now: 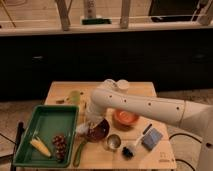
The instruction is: Wipe purple bowl with towel
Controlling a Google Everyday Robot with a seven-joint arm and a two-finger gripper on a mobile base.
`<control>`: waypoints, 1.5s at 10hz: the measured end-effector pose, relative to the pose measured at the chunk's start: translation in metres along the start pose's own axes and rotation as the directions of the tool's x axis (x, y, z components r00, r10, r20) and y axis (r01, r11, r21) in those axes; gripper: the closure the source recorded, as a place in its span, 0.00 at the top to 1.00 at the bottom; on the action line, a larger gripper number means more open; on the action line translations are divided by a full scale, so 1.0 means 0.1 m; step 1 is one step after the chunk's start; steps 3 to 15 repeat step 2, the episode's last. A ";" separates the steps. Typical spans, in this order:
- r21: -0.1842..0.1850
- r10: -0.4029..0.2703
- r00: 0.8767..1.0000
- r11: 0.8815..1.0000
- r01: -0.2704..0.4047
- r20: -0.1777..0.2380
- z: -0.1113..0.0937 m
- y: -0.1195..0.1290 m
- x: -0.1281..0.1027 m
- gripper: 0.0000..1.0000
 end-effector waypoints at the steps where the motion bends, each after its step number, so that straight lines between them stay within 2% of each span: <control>1: -0.011 -0.008 1.000 1.000 0.008 0.006 0.01 0.08 -0.07 0.00; 2: -0.021 -0.011 1.000 1.000 0.011 0.011 0.01 0.18 -0.12 0.00; 15: -0.021 -0.011 1.000 1.000 0.011 0.011 0.01 0.18 -0.12 0.00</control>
